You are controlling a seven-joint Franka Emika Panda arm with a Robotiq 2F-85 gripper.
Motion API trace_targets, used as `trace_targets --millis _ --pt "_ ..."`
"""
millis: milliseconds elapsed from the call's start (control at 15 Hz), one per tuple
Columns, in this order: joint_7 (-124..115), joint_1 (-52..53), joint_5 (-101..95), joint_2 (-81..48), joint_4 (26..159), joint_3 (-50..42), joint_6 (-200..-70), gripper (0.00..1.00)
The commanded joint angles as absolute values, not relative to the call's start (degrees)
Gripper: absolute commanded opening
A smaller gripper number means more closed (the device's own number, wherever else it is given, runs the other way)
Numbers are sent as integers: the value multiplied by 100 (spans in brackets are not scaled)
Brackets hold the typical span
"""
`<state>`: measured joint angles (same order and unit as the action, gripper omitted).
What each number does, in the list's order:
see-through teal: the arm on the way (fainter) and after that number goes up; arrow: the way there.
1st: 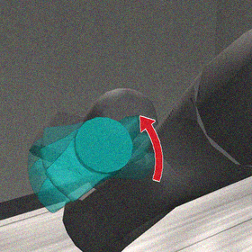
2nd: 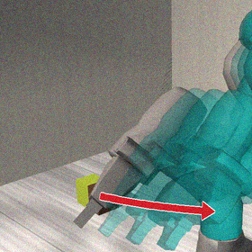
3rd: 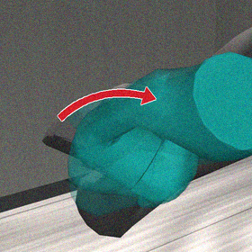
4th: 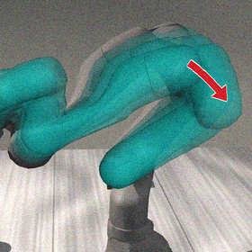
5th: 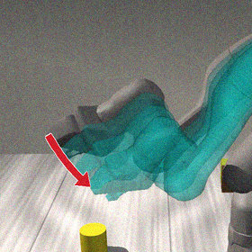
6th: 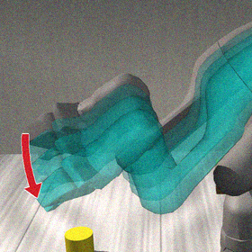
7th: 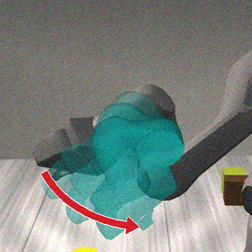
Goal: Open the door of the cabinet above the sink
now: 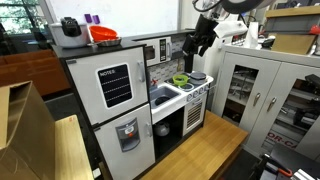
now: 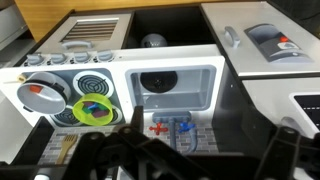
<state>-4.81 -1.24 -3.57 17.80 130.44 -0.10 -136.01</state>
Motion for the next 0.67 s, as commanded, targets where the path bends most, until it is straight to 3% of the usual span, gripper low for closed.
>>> trace_targets --millis 0,600 --pt "-428 -154 -340 1742 12978 -30 -13589 100" --pt "-697 -227 -355 1572 12925 -18 -13510 100"
